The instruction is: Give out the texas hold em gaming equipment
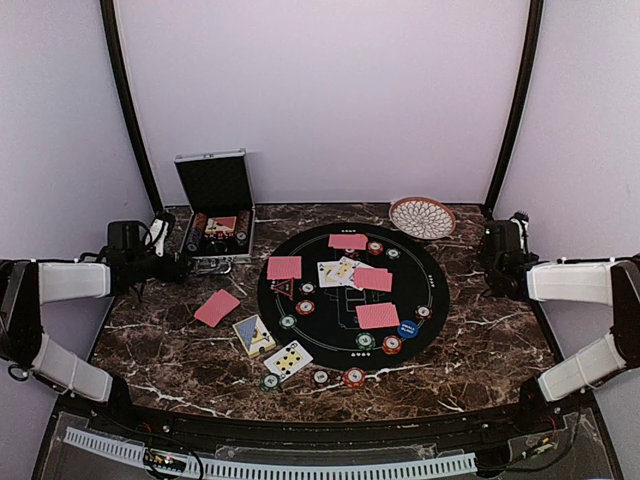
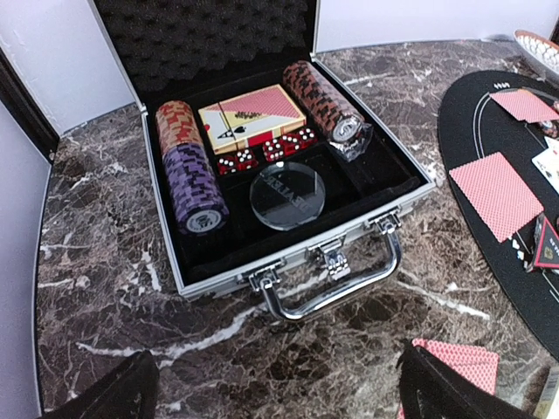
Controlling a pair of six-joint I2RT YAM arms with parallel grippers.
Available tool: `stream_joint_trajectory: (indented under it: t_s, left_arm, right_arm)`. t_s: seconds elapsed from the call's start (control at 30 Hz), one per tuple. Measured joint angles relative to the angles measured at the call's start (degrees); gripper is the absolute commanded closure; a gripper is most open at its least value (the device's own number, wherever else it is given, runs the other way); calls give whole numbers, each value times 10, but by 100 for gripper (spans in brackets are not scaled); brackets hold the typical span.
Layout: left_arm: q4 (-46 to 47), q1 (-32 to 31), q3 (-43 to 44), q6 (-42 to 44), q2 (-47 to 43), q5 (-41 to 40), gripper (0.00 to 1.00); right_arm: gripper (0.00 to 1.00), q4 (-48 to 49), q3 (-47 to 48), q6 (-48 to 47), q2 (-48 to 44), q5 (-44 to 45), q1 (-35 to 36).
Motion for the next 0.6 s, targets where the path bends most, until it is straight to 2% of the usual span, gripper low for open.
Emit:
stream_joint_trajectory:
  t_s: [0.1,0.3,0.43,0.6]
  left_arm:
    - [92,0,-46,-11,14,3,1]
    - [268,0,-107,-24,72,5,1]
    - [353,3,-131,-28,102,5,1]
    - [451,15,-168,-35,106,-6,1]
  right_arm:
    - [1,114,-60,-32,0,25,-15]
    - [1,310,-161,-116,9,17,-33]
    - [1,422,-193,-168,31,-35,-47]
    - [1,534,-209,-204,75,-148,-90]
